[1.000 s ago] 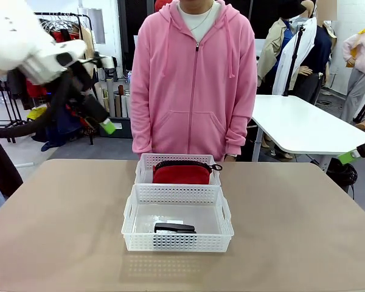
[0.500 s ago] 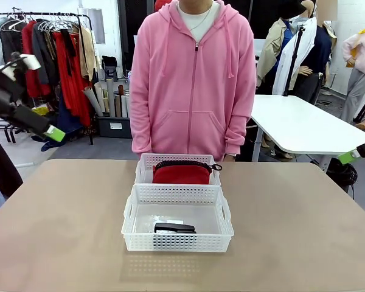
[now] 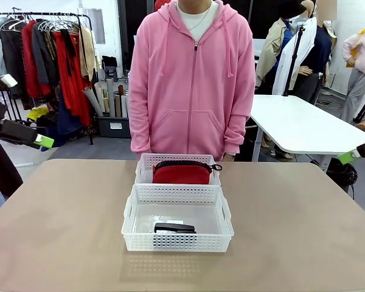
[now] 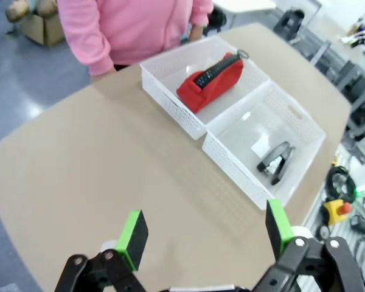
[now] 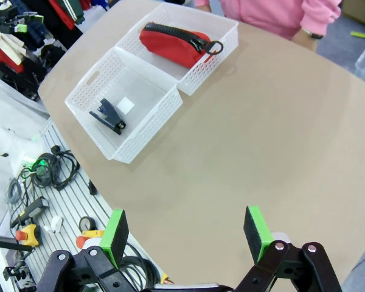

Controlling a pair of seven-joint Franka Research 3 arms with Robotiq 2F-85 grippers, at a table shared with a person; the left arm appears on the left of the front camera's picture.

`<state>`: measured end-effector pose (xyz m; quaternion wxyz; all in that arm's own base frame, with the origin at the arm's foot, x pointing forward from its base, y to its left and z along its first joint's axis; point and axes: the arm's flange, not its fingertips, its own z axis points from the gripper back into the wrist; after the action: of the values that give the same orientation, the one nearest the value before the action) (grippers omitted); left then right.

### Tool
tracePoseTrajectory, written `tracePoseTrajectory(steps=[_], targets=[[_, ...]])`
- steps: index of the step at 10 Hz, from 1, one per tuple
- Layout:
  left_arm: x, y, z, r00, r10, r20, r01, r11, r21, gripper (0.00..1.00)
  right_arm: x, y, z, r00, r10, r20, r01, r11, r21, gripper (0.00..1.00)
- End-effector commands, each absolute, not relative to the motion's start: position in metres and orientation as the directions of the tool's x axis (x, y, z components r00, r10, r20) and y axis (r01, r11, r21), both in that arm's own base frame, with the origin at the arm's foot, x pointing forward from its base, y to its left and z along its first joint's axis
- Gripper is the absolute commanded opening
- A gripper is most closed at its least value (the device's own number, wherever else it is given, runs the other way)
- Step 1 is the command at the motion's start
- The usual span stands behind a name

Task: Distribute items into two baskets.
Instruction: Place the picked Stapler into the Organizing basket as instructed by the person.

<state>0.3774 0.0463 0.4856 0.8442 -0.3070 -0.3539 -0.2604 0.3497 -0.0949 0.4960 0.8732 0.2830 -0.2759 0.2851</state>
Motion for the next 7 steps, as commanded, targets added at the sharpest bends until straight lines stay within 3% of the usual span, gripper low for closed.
tracePoseTrajectory(steps=[1,4,7], targets=[[0.376,0.047,0.476,0.580,-0.207,0.788,0.683,0.652,-0.331,1.00,0.351,-0.094,0.497,0.678,0.329,0.658,-0.659,0.669,0.345,1.00],[0.377,0.033,0.488,0.550,-0.265,0.792,0.719,0.632,-0.288,1.00,0.351,-0.094,0.497,0.678,0.329,0.658,-0.659,0.669,0.345,1.00],[0.375,0.048,0.482,0.586,-0.221,0.780,0.678,0.661,-0.322,1.00,0.351,-0.094,0.497,0.678,0.329,0.658,-0.659,0.669,0.345,1.00]])
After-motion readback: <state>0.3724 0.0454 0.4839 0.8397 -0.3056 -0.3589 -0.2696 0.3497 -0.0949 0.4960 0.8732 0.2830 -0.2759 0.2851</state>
